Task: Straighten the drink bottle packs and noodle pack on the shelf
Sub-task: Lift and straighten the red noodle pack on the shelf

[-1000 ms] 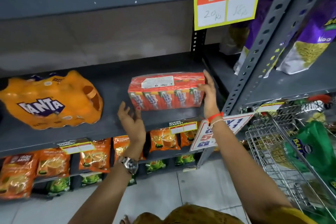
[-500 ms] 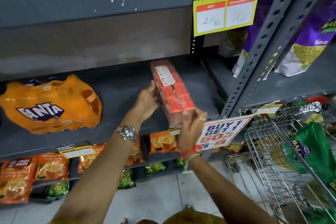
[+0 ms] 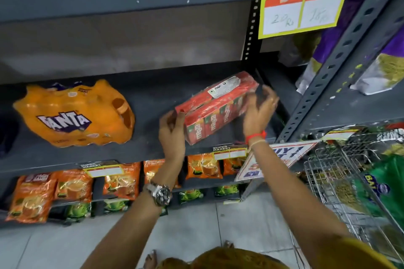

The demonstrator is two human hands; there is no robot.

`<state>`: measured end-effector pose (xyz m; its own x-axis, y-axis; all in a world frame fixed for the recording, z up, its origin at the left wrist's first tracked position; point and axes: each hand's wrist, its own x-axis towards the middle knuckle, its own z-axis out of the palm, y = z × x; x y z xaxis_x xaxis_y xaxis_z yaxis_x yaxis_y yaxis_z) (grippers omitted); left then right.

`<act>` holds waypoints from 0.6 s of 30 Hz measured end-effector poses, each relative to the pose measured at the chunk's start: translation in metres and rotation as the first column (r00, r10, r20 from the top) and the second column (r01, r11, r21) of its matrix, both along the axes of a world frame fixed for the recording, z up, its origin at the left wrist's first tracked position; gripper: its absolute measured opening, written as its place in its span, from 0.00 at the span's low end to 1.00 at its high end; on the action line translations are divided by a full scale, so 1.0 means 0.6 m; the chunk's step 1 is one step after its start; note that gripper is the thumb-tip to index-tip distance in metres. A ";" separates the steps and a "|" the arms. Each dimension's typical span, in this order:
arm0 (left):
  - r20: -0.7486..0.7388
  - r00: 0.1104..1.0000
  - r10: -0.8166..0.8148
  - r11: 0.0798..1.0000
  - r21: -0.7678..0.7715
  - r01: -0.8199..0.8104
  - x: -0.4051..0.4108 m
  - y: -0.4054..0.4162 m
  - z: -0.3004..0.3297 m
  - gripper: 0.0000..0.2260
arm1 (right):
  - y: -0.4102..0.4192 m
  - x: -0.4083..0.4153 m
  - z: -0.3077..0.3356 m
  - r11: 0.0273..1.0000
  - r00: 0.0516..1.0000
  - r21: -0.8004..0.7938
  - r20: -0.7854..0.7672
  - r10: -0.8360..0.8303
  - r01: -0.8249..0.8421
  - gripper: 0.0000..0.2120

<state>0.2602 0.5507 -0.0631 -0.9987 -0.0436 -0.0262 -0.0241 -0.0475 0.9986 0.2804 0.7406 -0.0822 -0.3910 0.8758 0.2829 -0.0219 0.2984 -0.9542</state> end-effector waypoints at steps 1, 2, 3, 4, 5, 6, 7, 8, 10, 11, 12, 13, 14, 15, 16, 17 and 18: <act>0.030 0.999 -0.024 0.998 0.059 0.022 0.012 0.005 -0.008 0.15 | 0.027 -0.013 0.006 1.000 0.998 -0.025 0.060 0.018 -0.016 0.25; 0.052 0.997 -0.065 0.993 0.102 0.059 0.020 0.010 -0.015 0.15 | 0.046 -0.025 0.011 0.995 0.992 -0.079 0.106 0.075 -0.067 0.29; 0.067 0.991 -0.114 0.987 0.118 0.105 0.025 0.017 -0.021 0.17 | 0.066 -0.033 0.014 0.980 0.977 -0.147 0.145 0.159 -0.137 0.32; 0.074 0.985 -0.157 0.983 0.106 0.149 0.023 0.018 -0.025 0.18 | 0.075 -0.040 0.017 0.952 0.953 -0.225 0.172 0.249 -0.208 0.32; 0.075 0.979 -0.191 0.979 0.083 0.185 0.016 0.016 -0.028 0.20 | 0.077 -0.045 0.021 0.920 0.926 -0.297 0.197 0.322 -0.257 0.29; 0.073 0.974 -0.213 0.976 0.061 0.209 0.006 0.014 -0.030 0.21 | 0.076 -0.047 0.023 0.900 0.910 -0.336 0.208 0.359 -0.278 0.26; 0.075 0.970 -0.231 0.973 0.041 0.229 -0.004 0.011 -0.032 0.21 | 0.075 -0.045 0.021 0.900 0.915 -0.343 0.200 0.351 -0.270 0.22; 0.074 0.967 -0.245 0.970 0.021 0.244 -0.016 0.007 -0.034 0.21 | 0.072 -0.044 0.018 0.906 0.931 -0.344 0.173 0.321 -0.249 0.19; 0.080 0.962 -0.259 0.964 -0.032 0.263 -0.035 0.002 -0.035 0.18 | 0.064 -0.030 0.013 0.909 0.958 -0.356 0.102 0.267 -0.216 0.13; 0.092 0.963 -0.253 0.965 -0.051 0.258 -0.042 0.001 -0.035 0.18 | 0.060 -0.021 0.011 0.912 0.966 -0.356 0.080 0.245 -0.202 0.10; 0.113 0.963 -0.245 0.966 -0.055 0.252 -0.046 0.001 -0.036 0.18 | 0.055 -0.013 0.011 0.920 0.972 -0.347 0.075 0.221 -0.183 0.09; 0.135 0.960 -0.245 0.967 -0.044 0.253 -0.049 0.002 -0.038 0.19 | 0.051 -0.004 0.010 0.928 0.978 -0.337 0.077 0.193 -0.157 0.08; 0.152 0.956 -0.250 0.966 -0.033 0.258 -0.051 0.003 -0.039 0.21 | 0.045 0.004 0.010 0.936 0.984 -0.329 0.076 0.163 -0.129 0.10; 0.174 0.951 -0.256 0.963 -0.033 0.266 -0.051 0.004 -0.039 0.23 | 0.040 0.013 0.010 0.940 0.988 -0.325 0.077 0.133 -0.101 0.12; 0.196 0.946 -0.258 0.962 -0.042 0.271 -0.051 0.004 -0.038 0.25 | 0.035 0.019 0.010 0.945 0.991 -0.319 0.079 0.105 -0.075 0.14; 0.210 0.942 -0.260 0.960 -0.046 0.275 -0.049 0.002 -0.037 0.25 | 0.031 0.026 0.011 0.950 0.993 -0.309 0.084 0.081 -0.051 0.15; 0.209 0.942 -0.262 0.960 -0.042 0.277 -0.046 0.000 -0.036 0.24 | 0.028 0.033 0.010 0.953 0.994 -0.300 0.090 0.064 -0.034 0.16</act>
<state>0.2326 0.5509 -0.0845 -0.9479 0.2176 -0.2327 -0.2254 0.0583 0.9725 0.3003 0.7571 -0.0763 -0.4482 0.8935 -0.0288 0.0680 0.0020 -0.9977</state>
